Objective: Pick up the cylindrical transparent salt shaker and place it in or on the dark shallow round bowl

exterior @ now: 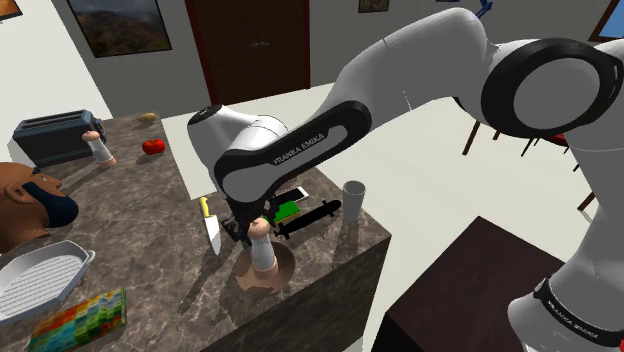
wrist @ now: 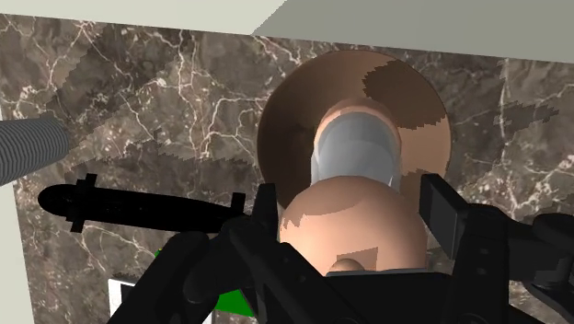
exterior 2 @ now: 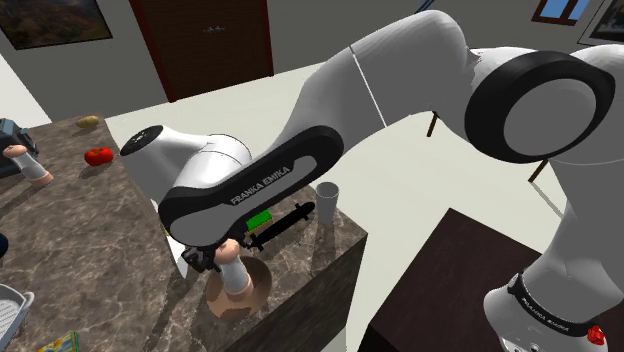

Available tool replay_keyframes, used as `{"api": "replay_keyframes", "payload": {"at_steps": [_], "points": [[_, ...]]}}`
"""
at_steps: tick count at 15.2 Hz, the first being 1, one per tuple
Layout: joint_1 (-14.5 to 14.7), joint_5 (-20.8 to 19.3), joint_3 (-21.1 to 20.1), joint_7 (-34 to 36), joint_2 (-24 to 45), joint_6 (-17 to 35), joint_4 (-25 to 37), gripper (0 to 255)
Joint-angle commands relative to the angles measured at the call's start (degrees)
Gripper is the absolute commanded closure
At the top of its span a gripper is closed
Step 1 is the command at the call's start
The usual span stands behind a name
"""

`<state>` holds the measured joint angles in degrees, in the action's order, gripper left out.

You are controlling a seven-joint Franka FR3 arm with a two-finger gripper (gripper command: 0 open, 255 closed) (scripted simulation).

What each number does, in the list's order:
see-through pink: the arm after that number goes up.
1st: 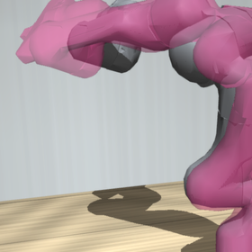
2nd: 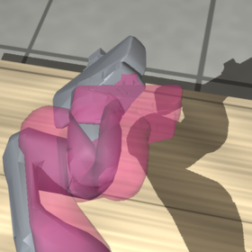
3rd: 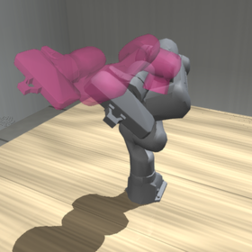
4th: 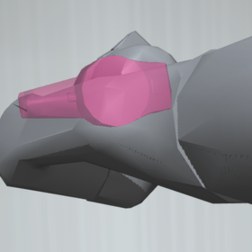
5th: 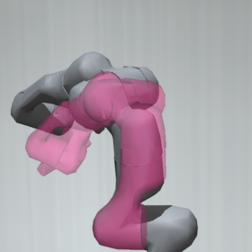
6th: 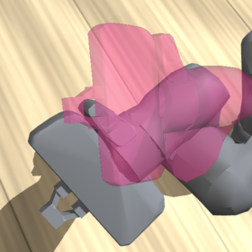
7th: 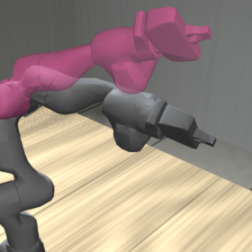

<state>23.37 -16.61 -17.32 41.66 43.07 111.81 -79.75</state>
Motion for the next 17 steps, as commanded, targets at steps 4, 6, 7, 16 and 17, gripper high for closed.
{"api": "replay_keyframes", "payload": {"at_steps": [4, 6, 7, 16, 17], "points": [[-0.09, -0.09, 0.05, 0.08, 0.08, 0.72, -0.62, 255], [-0.09, -0.09, 0.05, 0.08, 0.08, 0.72, -0.62, 255], [-0.09, -0.09, 0.05, 0.08, 0.08, 0.72, -0.62, 255], [0.14, 0.40, -0.28, -0.30, -0.96, -2.47, 1.59, 0], [0.29, 0.62, -0.41, -0.48, -1.37, -4.13, 2.88, 0]]}}
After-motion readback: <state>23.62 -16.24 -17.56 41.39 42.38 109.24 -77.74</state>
